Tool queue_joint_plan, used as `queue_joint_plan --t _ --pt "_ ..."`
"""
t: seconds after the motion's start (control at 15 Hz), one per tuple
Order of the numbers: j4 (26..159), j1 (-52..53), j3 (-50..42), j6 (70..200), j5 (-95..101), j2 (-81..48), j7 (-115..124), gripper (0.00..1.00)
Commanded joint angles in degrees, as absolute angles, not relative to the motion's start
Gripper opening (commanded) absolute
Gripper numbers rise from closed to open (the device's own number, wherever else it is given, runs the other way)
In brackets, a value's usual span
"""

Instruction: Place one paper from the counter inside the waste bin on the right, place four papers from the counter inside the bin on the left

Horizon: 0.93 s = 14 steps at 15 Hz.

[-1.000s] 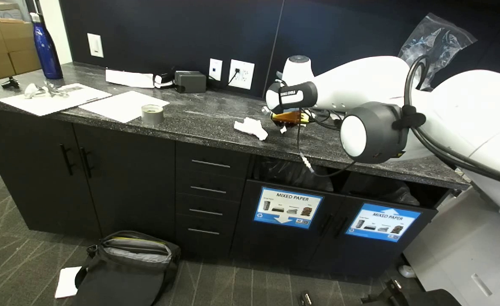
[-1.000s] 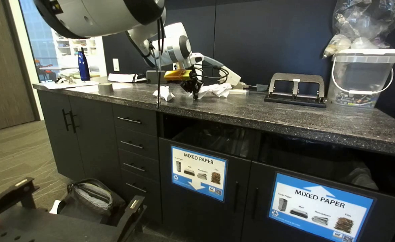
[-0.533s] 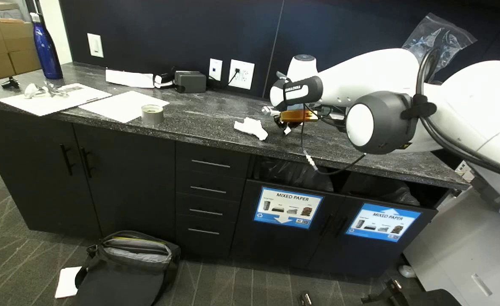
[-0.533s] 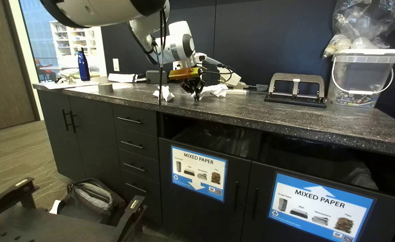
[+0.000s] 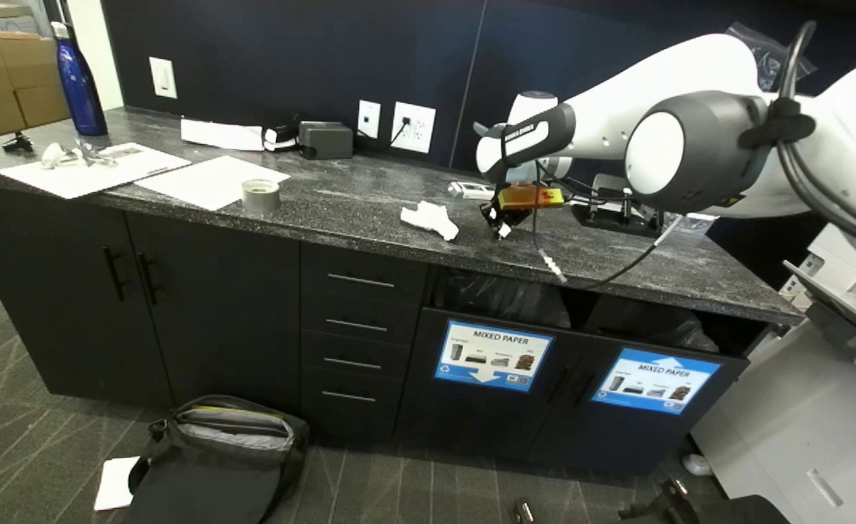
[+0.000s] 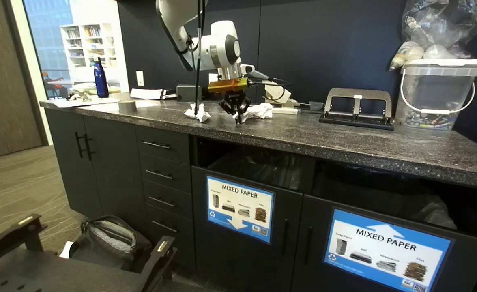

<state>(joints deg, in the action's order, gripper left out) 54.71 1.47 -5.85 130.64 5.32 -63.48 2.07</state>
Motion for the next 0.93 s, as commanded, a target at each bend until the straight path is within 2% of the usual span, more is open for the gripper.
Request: queue_joint_plan --t 0.0,0.53,0.87 --pt "67.7 -0.74 -2.95 128.08 4.88 -56.27 -3.92 0.08" --pt "84.04 -7.3 2.97 127.69 3.2 -46.24 -18.71 0.09" --pt "96.82 -8.66 2.15 120.69 4.54 -38.4 -24.23 0.08"
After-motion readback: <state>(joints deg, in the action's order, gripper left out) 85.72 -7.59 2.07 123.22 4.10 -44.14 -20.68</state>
